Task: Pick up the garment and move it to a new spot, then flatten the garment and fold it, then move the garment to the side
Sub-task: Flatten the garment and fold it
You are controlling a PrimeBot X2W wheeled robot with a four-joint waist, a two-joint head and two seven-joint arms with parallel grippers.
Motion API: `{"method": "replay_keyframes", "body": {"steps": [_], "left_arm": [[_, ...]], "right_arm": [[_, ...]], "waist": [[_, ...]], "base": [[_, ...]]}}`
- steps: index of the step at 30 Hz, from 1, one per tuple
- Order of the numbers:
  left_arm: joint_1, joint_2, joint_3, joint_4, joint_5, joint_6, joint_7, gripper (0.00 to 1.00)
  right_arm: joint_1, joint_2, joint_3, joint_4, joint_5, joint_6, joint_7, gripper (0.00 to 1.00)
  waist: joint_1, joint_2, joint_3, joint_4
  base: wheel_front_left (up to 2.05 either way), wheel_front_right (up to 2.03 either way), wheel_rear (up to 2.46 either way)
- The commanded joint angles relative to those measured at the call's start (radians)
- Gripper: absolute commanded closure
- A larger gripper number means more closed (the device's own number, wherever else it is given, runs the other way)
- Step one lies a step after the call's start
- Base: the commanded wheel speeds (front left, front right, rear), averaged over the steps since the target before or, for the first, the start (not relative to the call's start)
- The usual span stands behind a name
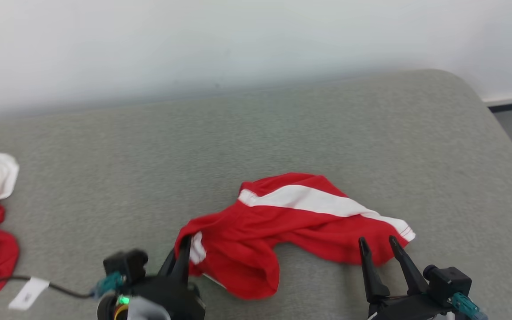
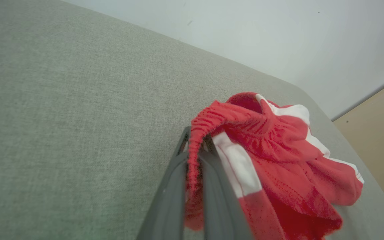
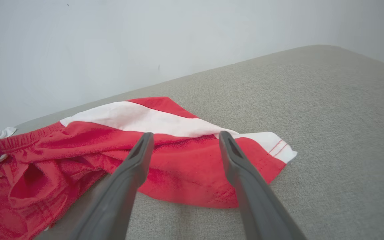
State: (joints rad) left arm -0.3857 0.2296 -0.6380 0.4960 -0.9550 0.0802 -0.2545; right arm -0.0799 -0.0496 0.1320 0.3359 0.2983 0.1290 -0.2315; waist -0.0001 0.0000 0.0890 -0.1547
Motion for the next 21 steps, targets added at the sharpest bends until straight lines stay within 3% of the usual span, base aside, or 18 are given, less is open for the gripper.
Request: {"method": "replay_keyframes", "body": {"steps": [1, 8, 9, 10, 11, 16, 21], "left_arm": [[0.052, 0.011, 0.014, -0.015, 0.008, 0.005, -0.010, 1.00], [0.165, 0.026, 0.055, -0.041, 0.042, 0.040, -0.011, 1.00], [0.176, 0.026, 0.059, -0.039, 0.047, 0.043, -0.012, 0.91], [0.187, 0.027, 0.061, -0.038, 0.048, 0.042, -0.012, 0.51], [0.196, 0.025, 0.059, -0.033, 0.041, 0.038, -0.008, 0.00], [0.228, 0.030, 0.073, -0.053, -0.008, 0.009, 0.012, 0.00], [0.287, 0.079, 0.115, -0.151, -0.111, -0.040, 0.096, 0.00]], "right_arm": [[0.014, -0.001, -0.004, -0.006, -0.006, 0.003, 0.001, 0.00], [0.019, -0.001, -0.006, -0.014, -0.009, 0.003, 0.008, 0.00], [0.021, -0.001, -0.005, -0.014, -0.010, 0.003, 0.009, 0.00], [0.022, -0.001, -0.004, -0.013, -0.010, 0.003, 0.009, 0.00], [0.022, -0.001, -0.005, -0.013, -0.011, 0.003, 0.010, 0.00], [0.022, -0.001, -0.005, -0.018, -0.012, 0.003, 0.018, 0.00], [0.040, -0.001, -0.015, -0.036, -0.016, 0.003, 0.026, 0.00]], "waist": [[0.0001, 0.0000, -0.006, 0.063], [0.0001, 0.0000, -0.013, 0.119], [0.0001, 0.0000, -0.016, 0.125], [0.0001, 0.0000, -0.018, 0.129], [0.0001, 0.0000, -0.021, 0.134], [0.0001, 0.0000, -0.035, 0.141], [0.0001, 0.0000, -0.049, 0.140]], "base": [[0.00, 0.00, 0.00], [0.00, 0.00, 0.00], [0.00, 0.00, 0.00], [0.00, 0.00, 0.00], [0.00, 0.00, 0.00], [0.00, 0.00, 0.00], [0.00, 0.00, 0.00]]}}
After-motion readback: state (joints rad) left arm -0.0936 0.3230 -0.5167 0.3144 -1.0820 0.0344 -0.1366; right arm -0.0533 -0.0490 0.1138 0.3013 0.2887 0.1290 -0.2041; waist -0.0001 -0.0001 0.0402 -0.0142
